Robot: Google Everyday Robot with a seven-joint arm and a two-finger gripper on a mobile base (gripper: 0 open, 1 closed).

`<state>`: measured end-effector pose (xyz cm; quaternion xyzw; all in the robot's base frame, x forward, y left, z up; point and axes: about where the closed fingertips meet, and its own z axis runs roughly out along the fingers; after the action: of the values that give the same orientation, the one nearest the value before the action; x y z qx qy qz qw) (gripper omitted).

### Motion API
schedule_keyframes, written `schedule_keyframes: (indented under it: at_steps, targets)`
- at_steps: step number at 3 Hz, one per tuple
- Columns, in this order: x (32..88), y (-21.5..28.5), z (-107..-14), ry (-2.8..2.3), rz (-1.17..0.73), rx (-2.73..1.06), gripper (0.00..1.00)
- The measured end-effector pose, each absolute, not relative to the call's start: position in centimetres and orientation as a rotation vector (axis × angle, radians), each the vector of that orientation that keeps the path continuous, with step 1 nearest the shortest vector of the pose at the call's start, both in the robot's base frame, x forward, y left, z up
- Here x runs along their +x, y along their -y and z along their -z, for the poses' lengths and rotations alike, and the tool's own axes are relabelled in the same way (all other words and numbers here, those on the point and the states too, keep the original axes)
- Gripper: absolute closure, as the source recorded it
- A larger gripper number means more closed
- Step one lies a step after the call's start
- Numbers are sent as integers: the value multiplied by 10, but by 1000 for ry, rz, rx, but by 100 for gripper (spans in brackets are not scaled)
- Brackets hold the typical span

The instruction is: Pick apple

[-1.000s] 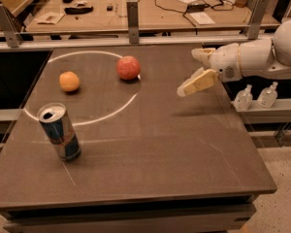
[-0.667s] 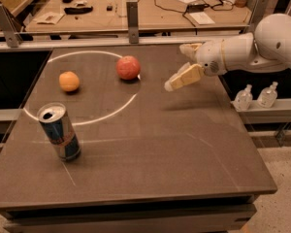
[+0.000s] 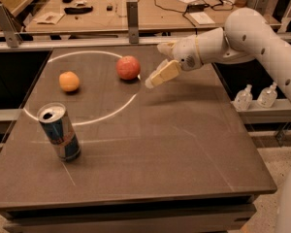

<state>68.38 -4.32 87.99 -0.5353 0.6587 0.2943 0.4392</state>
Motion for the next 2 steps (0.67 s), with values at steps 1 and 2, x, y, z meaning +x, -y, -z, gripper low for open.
schedule_keyframes:
  at_steps: [1, 2]
  targets:
    - [685, 19, -875, -1631, -788, -1361, 0]
    - [686, 0, -873, -1627, -814, -1387, 0]
